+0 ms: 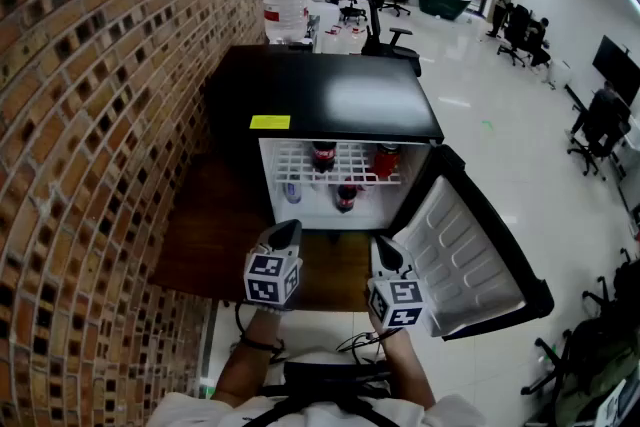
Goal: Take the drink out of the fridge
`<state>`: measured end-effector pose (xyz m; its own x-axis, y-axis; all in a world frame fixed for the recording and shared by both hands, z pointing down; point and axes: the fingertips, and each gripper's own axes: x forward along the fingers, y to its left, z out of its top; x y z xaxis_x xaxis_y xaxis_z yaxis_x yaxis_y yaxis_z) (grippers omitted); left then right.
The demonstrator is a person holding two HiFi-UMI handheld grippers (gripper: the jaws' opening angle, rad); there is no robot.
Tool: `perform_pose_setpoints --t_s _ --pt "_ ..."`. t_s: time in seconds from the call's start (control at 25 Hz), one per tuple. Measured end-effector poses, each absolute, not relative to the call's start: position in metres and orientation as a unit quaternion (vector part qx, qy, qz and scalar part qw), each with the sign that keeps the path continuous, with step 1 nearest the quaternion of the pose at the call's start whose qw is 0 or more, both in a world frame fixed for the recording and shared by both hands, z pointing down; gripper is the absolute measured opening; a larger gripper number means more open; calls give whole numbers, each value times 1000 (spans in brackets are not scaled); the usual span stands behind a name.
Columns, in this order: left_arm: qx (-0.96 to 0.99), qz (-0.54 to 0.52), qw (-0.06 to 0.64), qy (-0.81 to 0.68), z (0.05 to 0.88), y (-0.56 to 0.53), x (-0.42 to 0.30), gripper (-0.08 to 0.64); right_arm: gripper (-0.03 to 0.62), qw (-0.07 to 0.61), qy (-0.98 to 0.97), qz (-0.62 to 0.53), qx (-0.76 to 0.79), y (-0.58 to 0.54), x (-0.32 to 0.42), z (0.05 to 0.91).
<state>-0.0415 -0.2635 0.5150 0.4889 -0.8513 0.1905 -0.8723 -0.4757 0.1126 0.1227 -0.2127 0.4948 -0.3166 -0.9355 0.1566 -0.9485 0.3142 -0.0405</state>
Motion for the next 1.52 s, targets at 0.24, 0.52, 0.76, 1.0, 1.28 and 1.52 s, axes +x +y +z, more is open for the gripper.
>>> perform_pose_setpoints --t_s 0.24,0.52,0.76,1.0,1.28,1.52 --pt "858 56 96 -501 513 -265 -39 0 11 52 -809 61 583 -214 124 494" --pt "860 59 96 -498 514 -268 -36 0 11 50 -807 65 585 -215 127 496" --pt "863 63 83 -494 509 -278 -30 0 11 48 -802 70 591 -215 131 498" --pt "867 67 66 -490 500 -292 -22 44 11 45 -798 70 597 -216 137 498" --pt "870 80 61 -483 495 -325 -4 239 11 43 -796 64 600 -219 143 495" --pt "869 79 65 -485 491 -366 12 363 11 44 -796 60 601 -218 145 494"
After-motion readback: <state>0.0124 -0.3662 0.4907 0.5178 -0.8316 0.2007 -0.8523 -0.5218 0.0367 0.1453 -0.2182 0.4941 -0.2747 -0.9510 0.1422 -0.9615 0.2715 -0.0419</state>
